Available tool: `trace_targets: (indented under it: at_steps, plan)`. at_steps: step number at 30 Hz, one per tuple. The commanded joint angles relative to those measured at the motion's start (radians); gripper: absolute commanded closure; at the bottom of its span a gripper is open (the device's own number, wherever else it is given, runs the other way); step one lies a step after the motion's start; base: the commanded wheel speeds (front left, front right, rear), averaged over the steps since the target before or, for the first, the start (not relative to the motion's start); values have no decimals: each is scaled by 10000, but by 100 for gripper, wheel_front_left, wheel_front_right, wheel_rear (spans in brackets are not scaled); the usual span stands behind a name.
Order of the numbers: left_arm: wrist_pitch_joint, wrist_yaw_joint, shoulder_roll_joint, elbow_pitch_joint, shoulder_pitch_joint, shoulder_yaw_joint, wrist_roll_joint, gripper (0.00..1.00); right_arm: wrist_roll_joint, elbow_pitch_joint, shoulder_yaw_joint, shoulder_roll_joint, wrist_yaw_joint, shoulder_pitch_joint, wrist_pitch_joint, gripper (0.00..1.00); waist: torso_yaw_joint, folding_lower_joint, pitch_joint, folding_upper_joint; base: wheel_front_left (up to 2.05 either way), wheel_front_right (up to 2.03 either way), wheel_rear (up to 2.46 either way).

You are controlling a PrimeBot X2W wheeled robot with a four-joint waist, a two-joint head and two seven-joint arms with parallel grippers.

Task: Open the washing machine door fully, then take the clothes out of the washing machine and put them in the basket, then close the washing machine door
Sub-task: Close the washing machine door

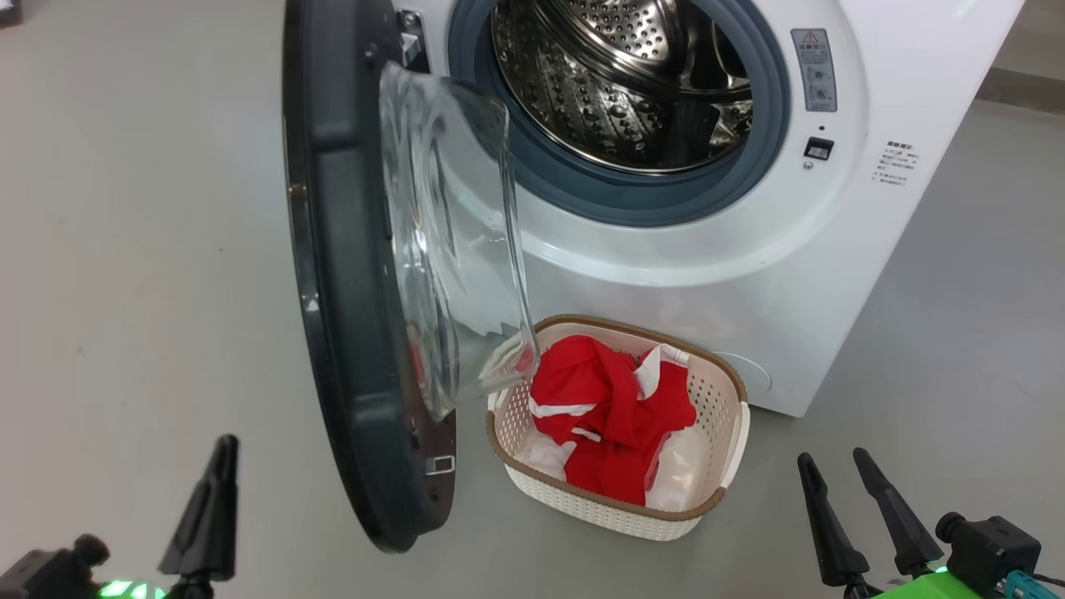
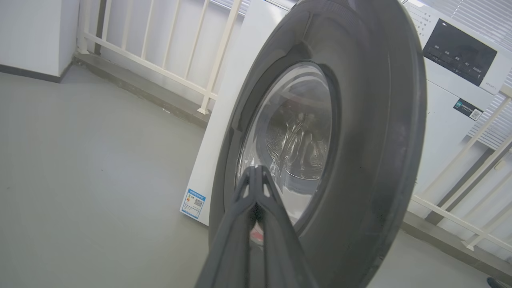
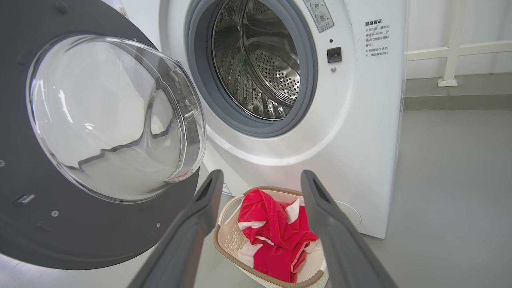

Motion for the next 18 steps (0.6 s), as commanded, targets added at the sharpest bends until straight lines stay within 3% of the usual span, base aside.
trace_targets:
  at_steps: [1, 9, 18]
  plan:
    - [-118, -56, 438, -325, -494, 87, -401, 100, -57, -239, 259, -108, 65, -229, -65, 0, -53, 0, 71, 0, 0, 0, 0]
    - [-118, -56, 1511, -897, -918, -1365, -2409, 100, -78, -250, 233, -131, 65, -374, -65, 0, -355, 0, 305, 0, 0, 0, 0]
    - [-118, -56, 2026, -1355, -1264, -2239, -2849, 100, -97, -274, 179, -99, 65, -516, -65, 0, -684, 0, 544, 0, 0, 0, 0]
